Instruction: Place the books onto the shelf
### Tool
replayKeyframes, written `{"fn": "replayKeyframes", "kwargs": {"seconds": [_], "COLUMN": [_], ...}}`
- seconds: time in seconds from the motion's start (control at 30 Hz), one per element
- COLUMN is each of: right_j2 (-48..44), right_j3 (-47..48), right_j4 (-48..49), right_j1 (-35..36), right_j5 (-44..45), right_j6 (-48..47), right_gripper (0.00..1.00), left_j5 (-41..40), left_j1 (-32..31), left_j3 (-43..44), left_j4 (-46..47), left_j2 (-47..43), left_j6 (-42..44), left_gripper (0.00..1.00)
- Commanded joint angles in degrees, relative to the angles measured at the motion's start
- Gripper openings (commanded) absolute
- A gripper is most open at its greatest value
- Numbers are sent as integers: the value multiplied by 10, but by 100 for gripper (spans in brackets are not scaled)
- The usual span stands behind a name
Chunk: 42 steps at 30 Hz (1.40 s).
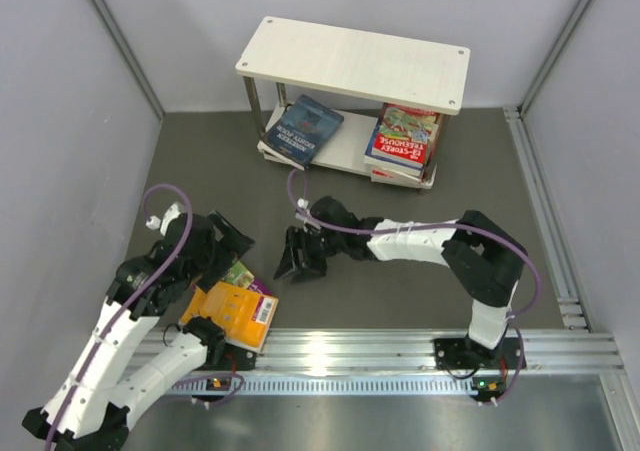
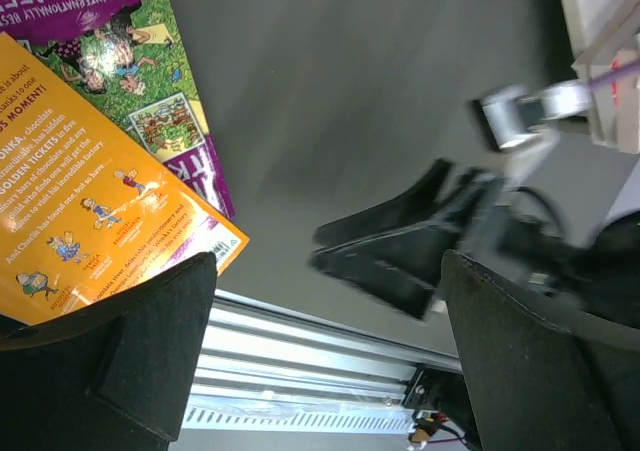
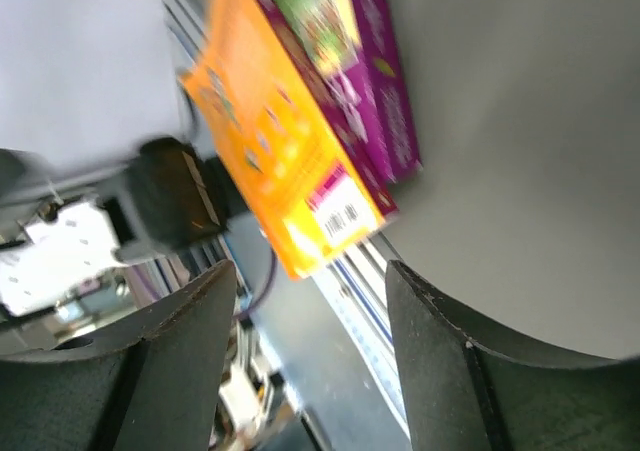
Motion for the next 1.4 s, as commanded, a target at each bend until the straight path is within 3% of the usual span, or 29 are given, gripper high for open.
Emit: {"fn": "replayKeyframes", "kwargs": {"seconds": [0.0,0.37,0.6,0.9,0.93,1.03,1.2,1.37], "right_j2": [24,100,129,176,184,194,176,142], "right_j3": [-22,-27,-8,9,8,1,-25,-92], "right_j4": [83,168,163,176,187,216,233,290], "right_j1": [20,103,112,98,96,92,88,80], "right_j5": [-53,-40,0,40,33,33,16,-75], "right_j6": [25,66,65,85,98,107,91,96], "right_gripper": [61,61,61,60,58,35,18,7], "left_j5": [-33,-35,-30,-22,-22,-22,-19,-9], "left_j1": [-1,-1,-1,-1,-1,-1,-1,-1], "left_j3": [59,86,86,114,119,128,122,96], "left_j4": [-27,-94,-135,-151,-153,-156,-146,-117], "left_j2": [4,-60,-109,-96,-92,-84,-82,-79], "left_j6": [9,-48,-76,-57,-52,-44,-37,-20], "left_gripper": [99,99,98,98,98,98,99,99]}}
